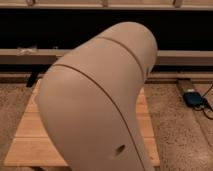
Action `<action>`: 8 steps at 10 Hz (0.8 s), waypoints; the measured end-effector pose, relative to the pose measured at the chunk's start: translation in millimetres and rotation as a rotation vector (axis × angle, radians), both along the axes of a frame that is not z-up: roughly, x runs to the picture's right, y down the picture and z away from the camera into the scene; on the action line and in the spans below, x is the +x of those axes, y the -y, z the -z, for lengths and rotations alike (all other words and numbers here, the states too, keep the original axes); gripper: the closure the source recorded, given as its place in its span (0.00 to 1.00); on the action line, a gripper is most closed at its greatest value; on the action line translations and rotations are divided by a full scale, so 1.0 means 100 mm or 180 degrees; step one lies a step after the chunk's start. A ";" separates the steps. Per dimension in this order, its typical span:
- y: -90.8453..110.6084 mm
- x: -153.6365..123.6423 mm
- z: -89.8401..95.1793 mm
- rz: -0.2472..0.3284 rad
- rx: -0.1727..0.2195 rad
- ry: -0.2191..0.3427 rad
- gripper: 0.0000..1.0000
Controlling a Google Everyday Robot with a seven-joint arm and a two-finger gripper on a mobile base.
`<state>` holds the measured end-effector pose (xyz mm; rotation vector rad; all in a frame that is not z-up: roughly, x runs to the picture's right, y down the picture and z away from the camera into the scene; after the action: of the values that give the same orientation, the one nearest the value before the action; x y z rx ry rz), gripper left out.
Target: Drag the pepper across the table
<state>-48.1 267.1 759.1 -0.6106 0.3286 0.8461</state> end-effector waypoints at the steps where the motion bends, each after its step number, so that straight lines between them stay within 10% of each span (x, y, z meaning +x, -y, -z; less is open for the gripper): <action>1: 0.02 0.04 0.01 -0.0029 0.0002 -0.0003 0.20; 8: 0.32 -0.16 0.37 -0.0027 0.0338 0.0651 0.20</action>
<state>-63.8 235.5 721.9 -0.5941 0.0949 0.7963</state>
